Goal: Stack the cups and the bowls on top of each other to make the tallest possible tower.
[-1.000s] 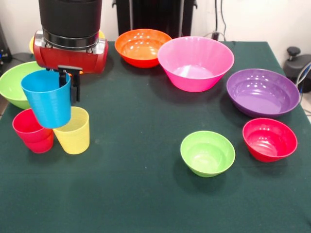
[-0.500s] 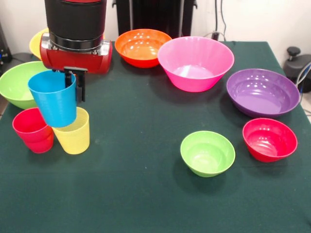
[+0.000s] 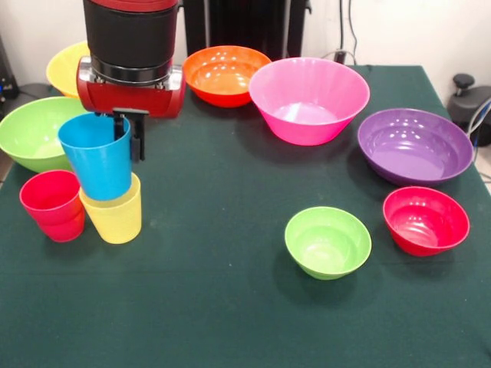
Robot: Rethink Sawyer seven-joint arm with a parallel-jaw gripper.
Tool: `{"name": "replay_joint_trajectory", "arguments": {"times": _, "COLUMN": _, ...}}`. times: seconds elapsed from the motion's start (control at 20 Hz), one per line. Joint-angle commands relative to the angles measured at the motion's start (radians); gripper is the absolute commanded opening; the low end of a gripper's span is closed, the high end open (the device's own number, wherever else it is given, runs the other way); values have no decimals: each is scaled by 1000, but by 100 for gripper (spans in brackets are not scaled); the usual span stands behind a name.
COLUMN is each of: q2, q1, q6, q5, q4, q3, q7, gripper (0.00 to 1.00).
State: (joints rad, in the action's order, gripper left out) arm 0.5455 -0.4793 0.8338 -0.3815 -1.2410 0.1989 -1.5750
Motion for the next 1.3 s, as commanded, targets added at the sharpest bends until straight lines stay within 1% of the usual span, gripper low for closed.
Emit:
{"name": "replay_joint_trajectory", "arguments": {"times": 0.05, "q2": -30, "q1": 2, "q6": -41, "q5": -29, "q4": -76, "q3": 77, "q7": 81, "gripper": 0}}
{"name": "replay_joint_trajectory", "arguments": {"times": 0.15, "q2": -37, "q1": 7, "q6": -34, "q5": -38, "q4": -61, "q3": 72, "q7": 89, "gripper": 0}}
{"name": "replay_joint_trajectory", "arguments": {"times": 0.3, "q2": -51, "q1": 32, "q6": 12, "q5": -56, "q4": -25, "q3": 36, "q7": 65, "gripper": 0}}
{"name": "replay_joint_trajectory", "arguments": {"times": 0.55, "q2": -56, "q1": 37, "q6": 38, "q5": -64, "q4": -16, "q3": 25, "q7": 69, "gripper": 0}}
{"name": "replay_joint_trajectory", "arguments": {"times": 1.1, "q2": -32, "q1": 20, "q6": -3, "q5": -60, "q4": -74, "q3": 25, "q7": 65, "gripper": 0}}
{"name": "replay_joint_trajectory", "arguments": {"times": 1.3, "q2": -36, "q1": 24, "q6": 7, "q5": -68, "q4": -63, "q3": 20, "q7": 71, "gripper": 0}}
